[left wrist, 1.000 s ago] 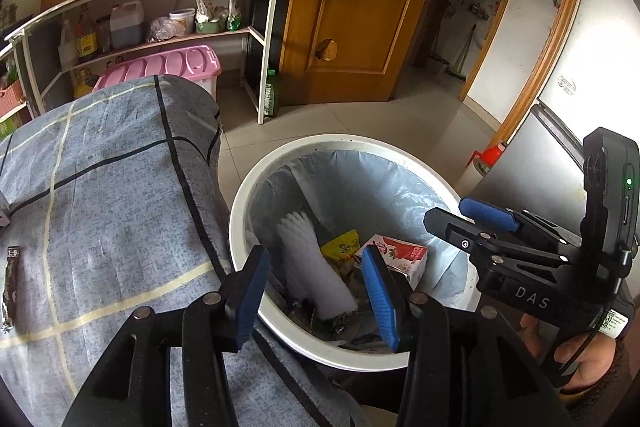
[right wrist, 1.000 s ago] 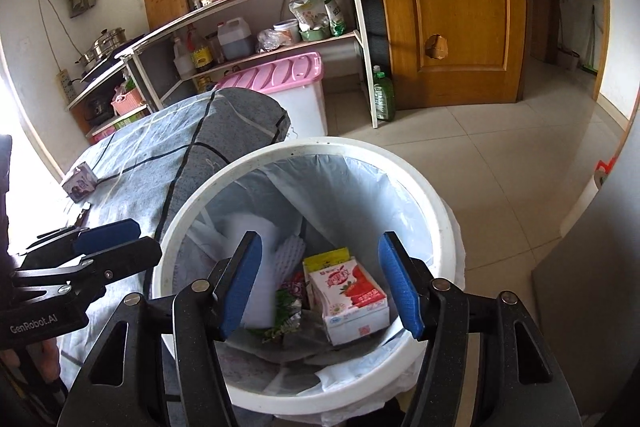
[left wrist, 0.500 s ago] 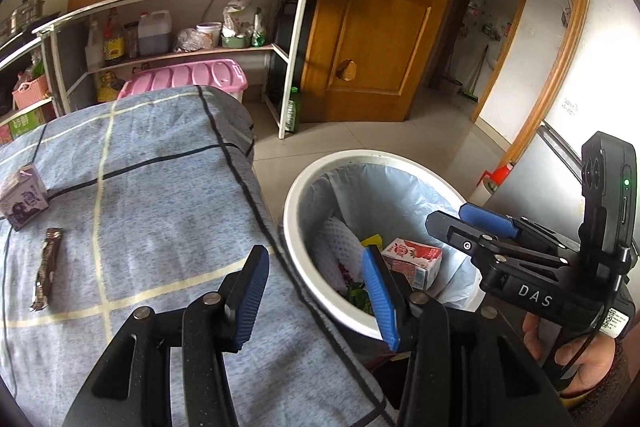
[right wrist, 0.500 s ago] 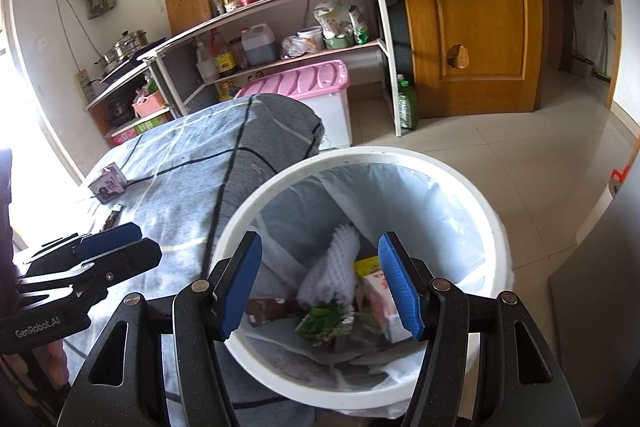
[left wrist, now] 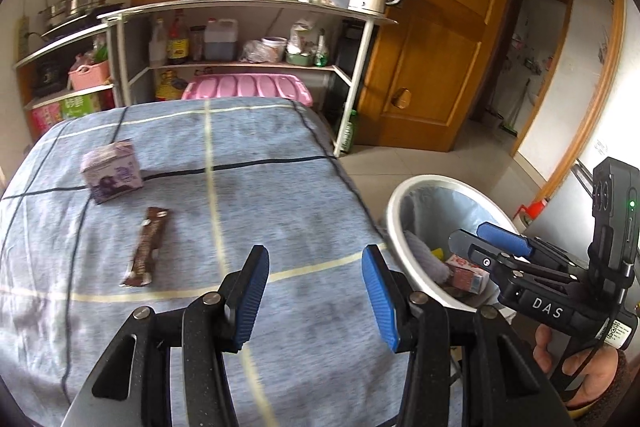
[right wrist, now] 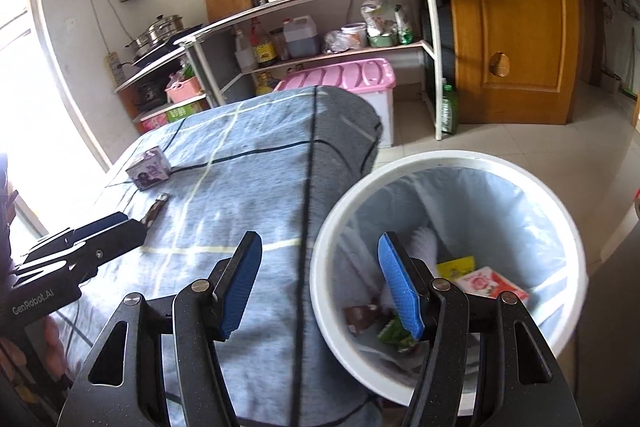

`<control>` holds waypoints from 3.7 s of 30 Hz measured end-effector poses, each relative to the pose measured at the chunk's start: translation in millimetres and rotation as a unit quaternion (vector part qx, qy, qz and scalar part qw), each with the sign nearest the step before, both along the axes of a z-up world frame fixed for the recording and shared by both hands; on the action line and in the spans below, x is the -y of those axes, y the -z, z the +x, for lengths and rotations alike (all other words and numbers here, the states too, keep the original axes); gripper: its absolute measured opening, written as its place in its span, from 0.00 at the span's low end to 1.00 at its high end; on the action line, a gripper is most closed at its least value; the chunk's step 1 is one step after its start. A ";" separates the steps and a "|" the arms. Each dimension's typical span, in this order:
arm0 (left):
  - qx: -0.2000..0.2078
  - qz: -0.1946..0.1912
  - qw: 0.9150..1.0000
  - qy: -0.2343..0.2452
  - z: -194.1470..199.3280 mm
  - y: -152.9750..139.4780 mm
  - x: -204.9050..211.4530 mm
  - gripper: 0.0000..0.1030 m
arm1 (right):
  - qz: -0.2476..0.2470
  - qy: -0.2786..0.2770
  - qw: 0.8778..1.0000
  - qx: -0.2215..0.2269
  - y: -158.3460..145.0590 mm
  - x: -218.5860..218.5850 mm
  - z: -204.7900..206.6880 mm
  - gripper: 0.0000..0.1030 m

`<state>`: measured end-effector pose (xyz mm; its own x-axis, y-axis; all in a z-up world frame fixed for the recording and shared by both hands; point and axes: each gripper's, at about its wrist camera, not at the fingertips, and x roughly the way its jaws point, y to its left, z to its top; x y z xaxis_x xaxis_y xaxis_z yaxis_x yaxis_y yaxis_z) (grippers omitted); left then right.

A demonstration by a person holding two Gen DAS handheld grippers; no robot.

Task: Collect trash
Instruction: 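Move both open tools back over the remaining table trash, then grasp the brown chocolate bar with the right tool while the left tool grasps the purple carton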

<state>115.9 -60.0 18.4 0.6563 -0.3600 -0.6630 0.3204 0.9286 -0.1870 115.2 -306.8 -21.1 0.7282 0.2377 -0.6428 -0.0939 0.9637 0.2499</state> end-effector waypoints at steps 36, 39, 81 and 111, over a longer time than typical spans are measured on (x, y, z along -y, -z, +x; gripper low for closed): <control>-0.021 0.004 0.983 -0.181 37.0 26.0 -201.8 0.47 | -0.002 -0.155 0.986 -0.060 35.5 -219.0 95.5 0.60; -0.022 0.008 0.983 -0.183 44.0 28.2 -204.7 0.47 | -0.011 -0.163 0.984 -0.071 41.6 -230.0 102.0 0.60; -0.024 0.018 1.000 0.000 180.4 59.5 -164.0 0.62 | -0.017 -0.147 0.986 -0.075 54.1 -203.3 127.7 0.14; -0.031 0.016 0.997 0.067 193.6 71.3 -137.5 0.42 | 0.002 -0.143 0.987 -0.078 55.6 -195.5 127.2 0.13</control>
